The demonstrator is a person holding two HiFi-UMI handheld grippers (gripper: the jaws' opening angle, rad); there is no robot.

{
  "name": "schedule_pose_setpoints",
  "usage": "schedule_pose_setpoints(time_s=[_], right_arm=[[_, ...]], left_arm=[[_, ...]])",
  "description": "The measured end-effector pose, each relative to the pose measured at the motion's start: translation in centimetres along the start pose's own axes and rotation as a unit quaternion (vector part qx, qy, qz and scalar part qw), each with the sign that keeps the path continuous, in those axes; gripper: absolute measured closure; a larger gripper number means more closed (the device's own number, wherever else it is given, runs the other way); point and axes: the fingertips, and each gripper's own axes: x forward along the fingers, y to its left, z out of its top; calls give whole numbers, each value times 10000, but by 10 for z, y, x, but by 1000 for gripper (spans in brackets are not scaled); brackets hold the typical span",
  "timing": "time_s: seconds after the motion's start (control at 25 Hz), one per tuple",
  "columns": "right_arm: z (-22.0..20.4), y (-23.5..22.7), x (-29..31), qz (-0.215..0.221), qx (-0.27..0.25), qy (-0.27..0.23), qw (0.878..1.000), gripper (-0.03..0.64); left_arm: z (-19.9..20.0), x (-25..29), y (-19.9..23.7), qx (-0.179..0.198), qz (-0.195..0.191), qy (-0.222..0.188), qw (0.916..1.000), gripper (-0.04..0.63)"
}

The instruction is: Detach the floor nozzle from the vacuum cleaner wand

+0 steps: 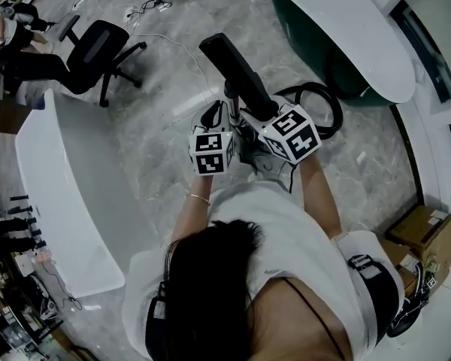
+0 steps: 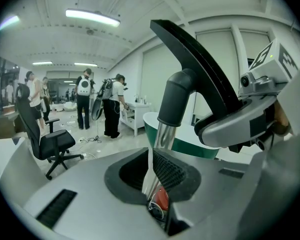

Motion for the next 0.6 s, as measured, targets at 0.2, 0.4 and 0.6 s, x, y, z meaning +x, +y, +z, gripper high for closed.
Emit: schedule_pose_setpoints(time_s=[0.2,0.4,0.6], right_arm=[[-2,3,-1,108,203,85,9997,502],[-2,4,-2,149,227,109,9996,503],[-4,6,-5,282,297,184,9990,505]], left_arm=[[-6,5,-10,-31,-346,140,9993,514],[-7,9,-15,60,-611,136,9980,453],[0,21,-21,165,-1137,90,9933,386]])
